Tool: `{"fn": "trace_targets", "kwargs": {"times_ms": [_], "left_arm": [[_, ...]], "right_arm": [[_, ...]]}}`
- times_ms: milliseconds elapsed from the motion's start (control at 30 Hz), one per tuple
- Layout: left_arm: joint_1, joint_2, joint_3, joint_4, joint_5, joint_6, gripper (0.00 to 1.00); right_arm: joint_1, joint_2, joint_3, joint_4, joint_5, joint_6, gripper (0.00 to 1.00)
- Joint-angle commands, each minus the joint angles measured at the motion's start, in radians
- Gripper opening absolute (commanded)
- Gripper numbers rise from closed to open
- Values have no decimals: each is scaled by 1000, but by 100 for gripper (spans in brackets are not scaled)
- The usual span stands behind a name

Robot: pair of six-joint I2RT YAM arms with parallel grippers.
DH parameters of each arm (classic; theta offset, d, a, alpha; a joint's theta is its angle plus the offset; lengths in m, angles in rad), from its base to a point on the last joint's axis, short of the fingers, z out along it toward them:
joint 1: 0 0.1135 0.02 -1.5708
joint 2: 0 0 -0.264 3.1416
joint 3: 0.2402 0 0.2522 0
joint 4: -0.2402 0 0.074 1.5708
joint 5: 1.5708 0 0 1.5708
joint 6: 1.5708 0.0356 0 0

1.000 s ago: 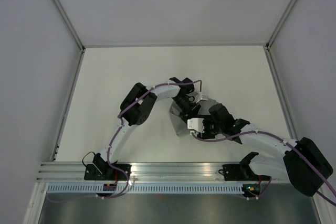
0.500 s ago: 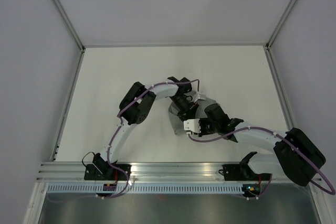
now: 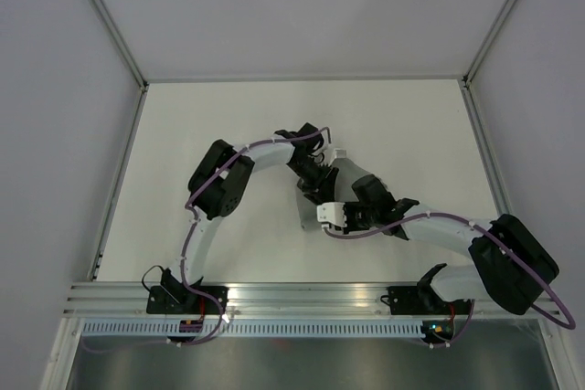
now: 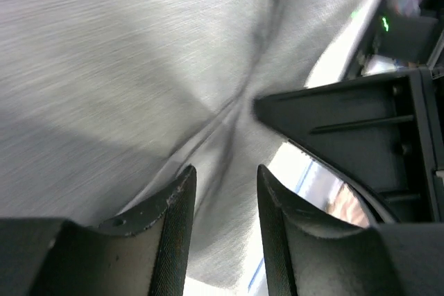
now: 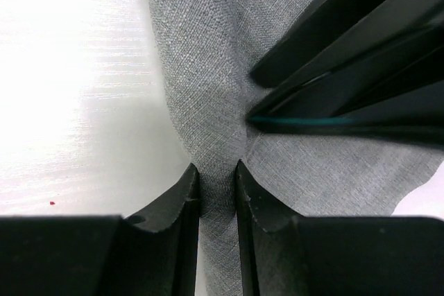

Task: Fold the napkin, place the utensils inside, and roll it up
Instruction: Roll the napkin with the utensil

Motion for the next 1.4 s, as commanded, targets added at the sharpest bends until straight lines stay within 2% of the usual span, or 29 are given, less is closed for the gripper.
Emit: {"fn": "trace_targets", "kwargs": {"times_ms": [0, 67, 167, 200, 233, 300, 333, 367, 400, 467, 500, 533, 567, 667, 700, 733, 800, 867, 967, 1100, 1200, 1367], "left_arm": [[69, -161, -91, 253, -177, -214, 46], [117, -236, -149, 358, -233, -338, 46], [190, -414, -381, 691, -327, -516, 46], [203, -469, -427, 734, -371, -552, 46], [210, -561, -466, 777, -485, -553, 47], [208, -648, -569, 872, -600, -529, 47], [207, -727, -658, 921, -709, -530, 47], [206, -766, -709, 969, -764, -538, 47], [206, -798, -761, 1091, -801, -546, 48], [201, -888, -894, 1182, -911, -560, 49], [180, -919, -933, 1277, -959, -531, 50], [156, -942, -986, 1307, -1061, -502, 51], [130, -976, -1004, 1345, -1106, -459, 51], [-18, -993, -1025, 1454, -1259, -203, 52], [-102, -982, -1025, 1491, -1298, -43, 53], [-136, -970, -1031, 1572, -1351, 27, 54], [-205, -937, -1042, 1643, -1378, 185, 57], [-237, -918, -1062, 1729, -1401, 250, 61], [-291, -878, -1079, 1758, -1378, 348, 64], [-403, -812, -1087, 1801, -1387, 561, 65], [-475, -748, -1079, 1802, -1408, 681, 65], [-549, -657, -1042, 1708, -1364, 763, 66]], "right_arm": [[-15, 38, 32, -118, -44, 27, 0], [-30, 47, 48, -152, -84, 22, 0], [-90, 82, 100, -228, -171, 1, 0], [-110, 108, 135, -277, -196, -11, 1], [-148, 124, 155, -302, -219, -25, 0], [-185, 174, 215, -375, -287, -44, 0], [-217, 193, 235, -402, -310, -65, 0], [-230, 211, 255, -426, -345, -76, 0], [-257, 249, 291, -472, -366, -87, 1], [-282, 286, 325, -515, -394, -120, 1], [-293, 321, 353, -553, -420, -134, 1], [-314, 338, 367, -569, -429, -143, 0], [-323, 373, 396, -587, -442, -166, 1], [-366, 433, 448, -676, -488, -208, 1], [-385, 476, 485, -717, -506, -225, 1], [-394, 498, 505, -745, -514, -240, 0], [-420, 561, 563, -817, -535, -274, 0], [-432, 619, 623, -869, -561, -297, 0], [-455, 668, 686, -945, -584, -329, 1], [-471, 726, 724, -976, -581, -324, 0], [-472, 747, 746, -979, -572, -306, 0], [-474, 765, 770, -982, -557, -278, 0]]}}
